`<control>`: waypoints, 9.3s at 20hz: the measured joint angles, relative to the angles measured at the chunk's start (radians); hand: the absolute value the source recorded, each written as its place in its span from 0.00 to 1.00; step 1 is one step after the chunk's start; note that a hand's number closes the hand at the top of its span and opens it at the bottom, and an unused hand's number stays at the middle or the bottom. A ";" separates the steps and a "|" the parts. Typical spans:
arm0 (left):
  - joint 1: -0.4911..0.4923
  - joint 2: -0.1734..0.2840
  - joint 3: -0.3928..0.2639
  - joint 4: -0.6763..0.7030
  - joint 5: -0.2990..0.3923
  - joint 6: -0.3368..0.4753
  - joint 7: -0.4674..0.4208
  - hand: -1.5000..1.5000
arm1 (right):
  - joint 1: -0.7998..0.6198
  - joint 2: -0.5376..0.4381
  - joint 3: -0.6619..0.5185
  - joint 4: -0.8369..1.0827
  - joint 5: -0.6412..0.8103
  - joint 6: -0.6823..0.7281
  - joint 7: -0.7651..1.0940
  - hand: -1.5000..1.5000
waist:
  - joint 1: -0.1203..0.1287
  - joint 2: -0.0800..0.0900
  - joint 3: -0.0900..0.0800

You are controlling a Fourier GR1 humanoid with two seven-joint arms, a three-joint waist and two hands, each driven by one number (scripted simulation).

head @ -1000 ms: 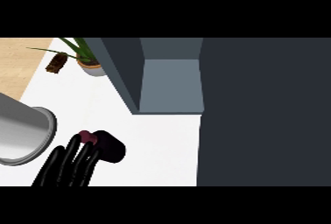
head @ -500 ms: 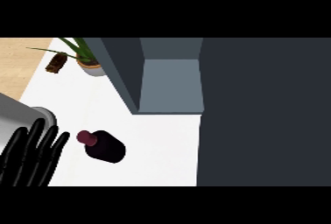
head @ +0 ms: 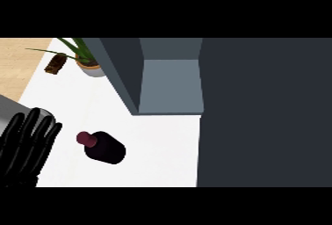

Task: Pick up the wine, place it into the cabinet and close the cabinet

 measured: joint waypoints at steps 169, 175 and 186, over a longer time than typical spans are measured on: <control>-0.801 -0.113 -0.419 0.868 -0.007 0.715 -0.419 1.00 | -0.090 0.061 -0.111 0.011 -0.010 0.102 0.097 0.00 | -0.009 0.003 0.001; -0.812 -0.113 -0.412 0.951 0.053 0.723 -0.501 1.00 | -0.102 0.060 -0.105 0.007 -0.014 0.085 0.120 0.00 | -0.008 0.003 0.001; -0.772 -0.108 -0.401 1.109 0.033 0.694 -0.649 1.00 | -0.115 0.053 -0.113 0.009 -0.017 0.077 0.130 0.00 | -0.007 0.002 0.001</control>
